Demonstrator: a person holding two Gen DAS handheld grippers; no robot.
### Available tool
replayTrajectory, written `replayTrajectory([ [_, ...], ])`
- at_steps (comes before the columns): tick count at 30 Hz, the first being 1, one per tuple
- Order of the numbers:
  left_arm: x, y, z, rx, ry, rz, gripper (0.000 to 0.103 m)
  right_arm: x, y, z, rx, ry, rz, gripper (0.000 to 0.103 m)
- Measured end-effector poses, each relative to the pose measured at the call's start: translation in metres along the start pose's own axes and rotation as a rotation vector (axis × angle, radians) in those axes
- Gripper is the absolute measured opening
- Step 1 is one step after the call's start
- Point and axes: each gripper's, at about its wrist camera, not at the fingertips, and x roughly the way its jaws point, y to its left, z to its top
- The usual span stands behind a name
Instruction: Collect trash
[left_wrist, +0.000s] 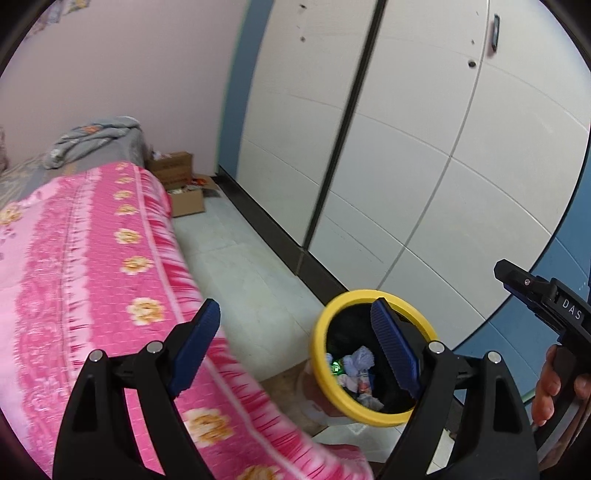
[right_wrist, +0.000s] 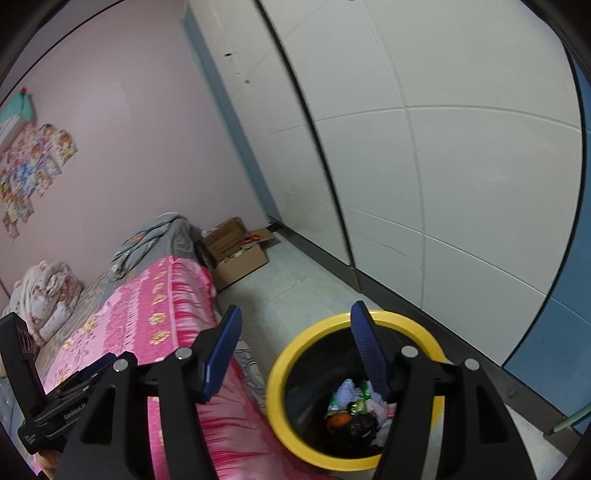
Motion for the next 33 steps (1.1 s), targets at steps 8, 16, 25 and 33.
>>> replayTrajectory([
  [8, -0.087, 0.060, -0.003, -0.041, -0.095, 0.119, 0.080, -0.022, 0.076, -0.008, -0.101, 0.000, 0.113, 0.058],
  [16, -0.181, 0.135, -0.019, -0.108, -0.178, 0.298, 0.080, -0.033, 0.171, -0.029, -0.217, 0.028, 0.258, 0.059],
  [25, -0.256, 0.196, -0.046, -0.151, -0.210, 0.450, 0.080, -0.043, 0.248, -0.068, -0.335, 0.077, 0.358, 0.060],
  [33, -0.289, 0.230, -0.081, -0.186, -0.233, 0.505, 0.088, -0.051, 0.278, -0.095, -0.381, 0.088, 0.371, 0.071],
])
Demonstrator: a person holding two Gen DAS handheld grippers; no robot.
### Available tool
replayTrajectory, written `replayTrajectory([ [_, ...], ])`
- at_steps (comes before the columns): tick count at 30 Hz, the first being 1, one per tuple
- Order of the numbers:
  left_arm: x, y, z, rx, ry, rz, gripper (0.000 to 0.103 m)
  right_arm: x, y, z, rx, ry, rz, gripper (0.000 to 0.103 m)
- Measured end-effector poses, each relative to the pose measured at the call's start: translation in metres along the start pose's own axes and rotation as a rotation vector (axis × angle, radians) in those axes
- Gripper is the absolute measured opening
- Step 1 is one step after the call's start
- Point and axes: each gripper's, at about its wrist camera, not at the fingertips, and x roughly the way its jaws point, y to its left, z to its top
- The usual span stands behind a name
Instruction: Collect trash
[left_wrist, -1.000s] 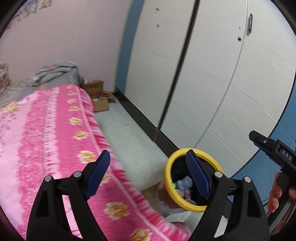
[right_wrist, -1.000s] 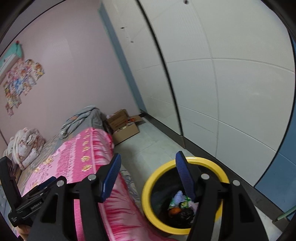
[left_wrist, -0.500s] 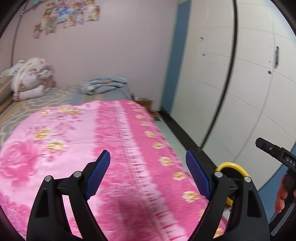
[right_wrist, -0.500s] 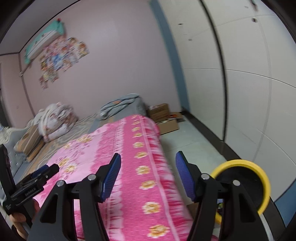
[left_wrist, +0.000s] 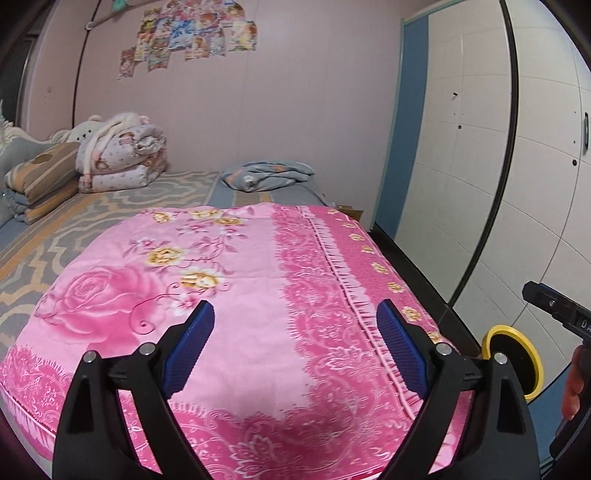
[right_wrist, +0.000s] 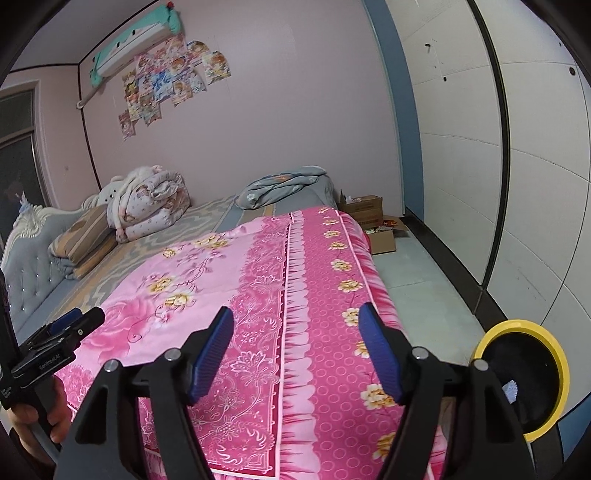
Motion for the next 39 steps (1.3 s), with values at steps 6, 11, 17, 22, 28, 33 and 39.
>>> replayTrajectory([
  [6, -0.013, 0.022, -0.020, -0.032, -0.045, 0.018, 0.093, 0.002, 0.014, -0.011, -0.030, -0.008, -0.014, 0.082],
  [11, -0.023, 0.027, -0.034, -0.036, -0.071, 0.025, 0.095, 0.003, 0.021, -0.022, -0.039, -0.024, 0.004, 0.092],
  [17, -0.038, 0.018, -0.047, -0.031, -0.099, 0.023, 0.095, 0.002, 0.025, -0.039, -0.042, -0.042, -0.010, 0.095],
  [22, -0.054, 0.007, -0.056, -0.035, -0.119, 0.002, 0.095, -0.007, 0.029, -0.049, -0.045, -0.085, -0.044, 0.095],
  [28, -0.080, -0.006, -0.061, -0.039, -0.177, -0.016, 0.095, -0.019, 0.027, -0.055, -0.030, -0.106, -0.056, 0.095],
  [33, -0.092, -0.012, -0.063, -0.049, -0.195, -0.031, 0.095, -0.028, 0.028, -0.058, -0.028, -0.126, -0.073, 0.095],
  [39, -0.098, -0.017, -0.063, -0.039, -0.203, -0.035, 0.095, -0.034, 0.028, -0.060, -0.026, -0.153, -0.089, 0.095],
])
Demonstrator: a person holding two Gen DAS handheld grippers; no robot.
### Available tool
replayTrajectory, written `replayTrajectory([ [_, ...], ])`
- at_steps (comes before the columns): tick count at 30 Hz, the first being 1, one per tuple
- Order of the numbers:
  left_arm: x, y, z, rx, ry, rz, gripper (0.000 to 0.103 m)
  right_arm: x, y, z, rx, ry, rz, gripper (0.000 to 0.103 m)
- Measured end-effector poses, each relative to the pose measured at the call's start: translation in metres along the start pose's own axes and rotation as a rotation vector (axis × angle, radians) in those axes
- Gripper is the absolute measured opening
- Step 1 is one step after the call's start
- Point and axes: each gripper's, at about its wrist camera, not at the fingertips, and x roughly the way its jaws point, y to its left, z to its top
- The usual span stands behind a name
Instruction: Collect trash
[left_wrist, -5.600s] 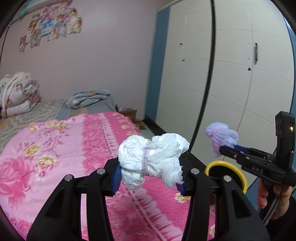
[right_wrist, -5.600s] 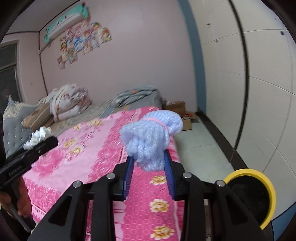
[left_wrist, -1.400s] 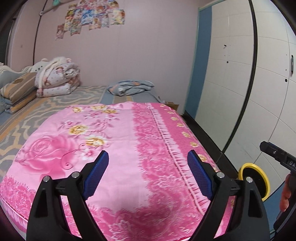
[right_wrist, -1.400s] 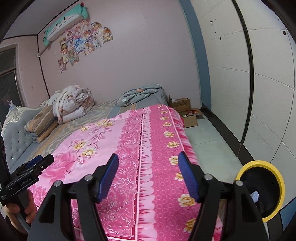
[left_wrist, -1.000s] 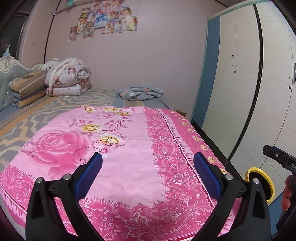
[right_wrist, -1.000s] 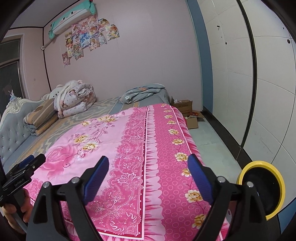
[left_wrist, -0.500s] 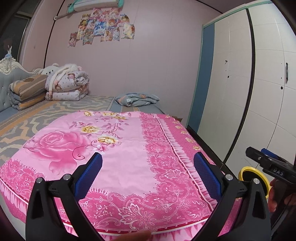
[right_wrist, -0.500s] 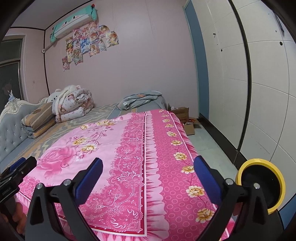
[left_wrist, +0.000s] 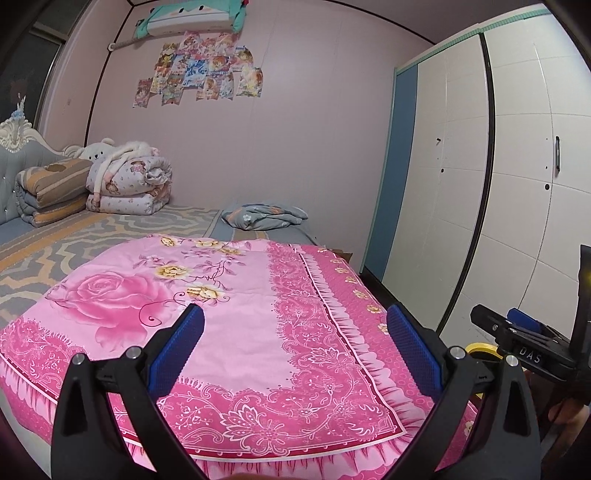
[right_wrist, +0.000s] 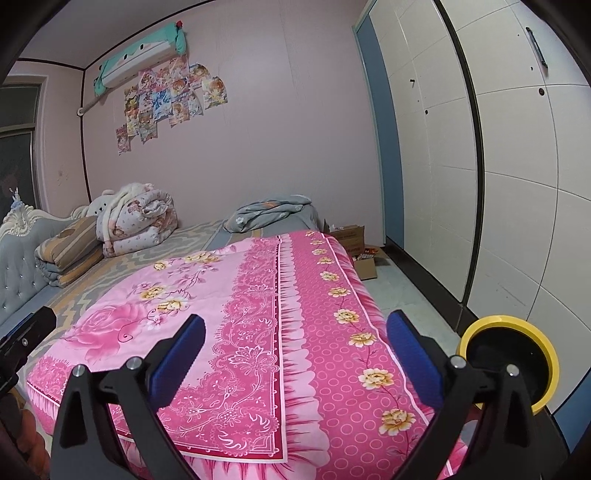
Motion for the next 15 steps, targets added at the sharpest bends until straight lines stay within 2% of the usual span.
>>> replayTrajectory([
  [15, 0.0003, -0.0032, 0.0040, 0.004, -0.004, -0.002, 0.095, 0.0040, 0.0018, -0.0017, 0.016, 0.019, -0.008, 0.095],
])
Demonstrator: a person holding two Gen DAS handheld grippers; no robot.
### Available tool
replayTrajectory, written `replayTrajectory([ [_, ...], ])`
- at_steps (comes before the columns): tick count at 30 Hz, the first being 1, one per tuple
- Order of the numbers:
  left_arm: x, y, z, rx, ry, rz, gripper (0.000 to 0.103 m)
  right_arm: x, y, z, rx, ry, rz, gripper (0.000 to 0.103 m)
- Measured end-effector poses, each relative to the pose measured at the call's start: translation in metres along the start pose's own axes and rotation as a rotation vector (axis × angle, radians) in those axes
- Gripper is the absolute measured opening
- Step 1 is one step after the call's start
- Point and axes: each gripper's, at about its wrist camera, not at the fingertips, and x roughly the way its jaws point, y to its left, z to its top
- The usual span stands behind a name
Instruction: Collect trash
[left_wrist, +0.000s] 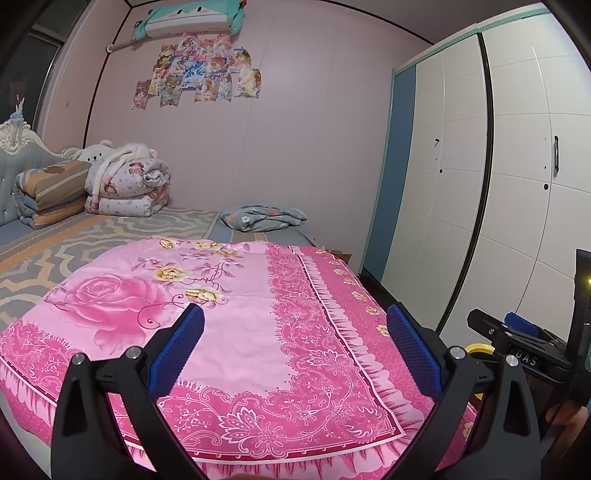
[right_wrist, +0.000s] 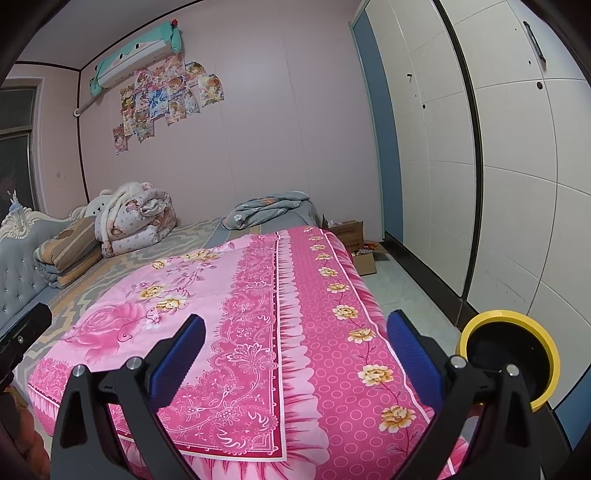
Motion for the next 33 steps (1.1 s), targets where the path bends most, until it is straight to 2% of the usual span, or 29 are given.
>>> replayTrajectory([
  [33, 0.0078, 0.0053, -0.0053, 0.004, 0.019, -0.005, 0.095, 0.0087, 0.0012, -0.0089, 0.024, 0.036, -0.018, 0.095],
])
